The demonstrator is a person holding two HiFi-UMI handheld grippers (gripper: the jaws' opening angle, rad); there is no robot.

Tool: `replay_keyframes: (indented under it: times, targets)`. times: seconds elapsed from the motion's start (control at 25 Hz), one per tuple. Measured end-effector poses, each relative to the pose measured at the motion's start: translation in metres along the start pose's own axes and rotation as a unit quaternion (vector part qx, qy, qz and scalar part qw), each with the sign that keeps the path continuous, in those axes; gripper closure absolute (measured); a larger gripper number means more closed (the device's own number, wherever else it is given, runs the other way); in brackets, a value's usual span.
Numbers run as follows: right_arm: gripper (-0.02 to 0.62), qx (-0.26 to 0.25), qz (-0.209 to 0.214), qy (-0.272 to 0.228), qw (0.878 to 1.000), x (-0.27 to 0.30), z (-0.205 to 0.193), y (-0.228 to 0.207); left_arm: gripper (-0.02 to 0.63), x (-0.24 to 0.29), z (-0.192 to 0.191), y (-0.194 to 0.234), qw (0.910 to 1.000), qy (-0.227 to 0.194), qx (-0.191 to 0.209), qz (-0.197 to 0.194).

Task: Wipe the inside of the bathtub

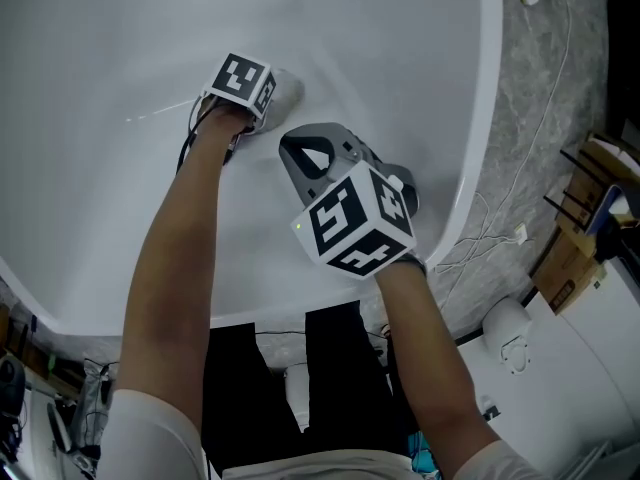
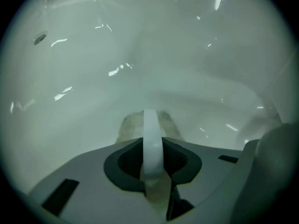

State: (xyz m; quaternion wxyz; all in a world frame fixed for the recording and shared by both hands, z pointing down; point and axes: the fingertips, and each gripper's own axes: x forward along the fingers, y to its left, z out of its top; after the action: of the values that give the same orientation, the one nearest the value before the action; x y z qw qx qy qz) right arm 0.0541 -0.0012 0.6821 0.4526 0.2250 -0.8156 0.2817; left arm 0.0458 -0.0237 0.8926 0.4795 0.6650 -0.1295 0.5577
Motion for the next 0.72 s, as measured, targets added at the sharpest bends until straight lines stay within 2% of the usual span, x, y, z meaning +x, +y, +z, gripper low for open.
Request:
replay_keyframes:
  times: [0.32, 0.56, 0.72]
  targets:
    - [0.586, -0.047, 0.028, 0.046, 0.997, 0.045, 0.0, -0.001, 0.508, -0.023, -0.027, 0.035, 0.9999, -0.004, -0.002, 0.011]
    - [0.586, -0.08, 0.037, 0.059, 0.994, 0.07, 0.006, 0.005, 0.508, -0.04, -0.046, 0.057, 0.9998, -0.011, 0.0, 0.017]
    - [0.586, -0.105, 0.061, 0.07, 0.99, 0.094, 0.008, 0.017, 0.508, -0.047, -0.06, 0.076, 0.9996, -0.01, 0.009, 0.025]
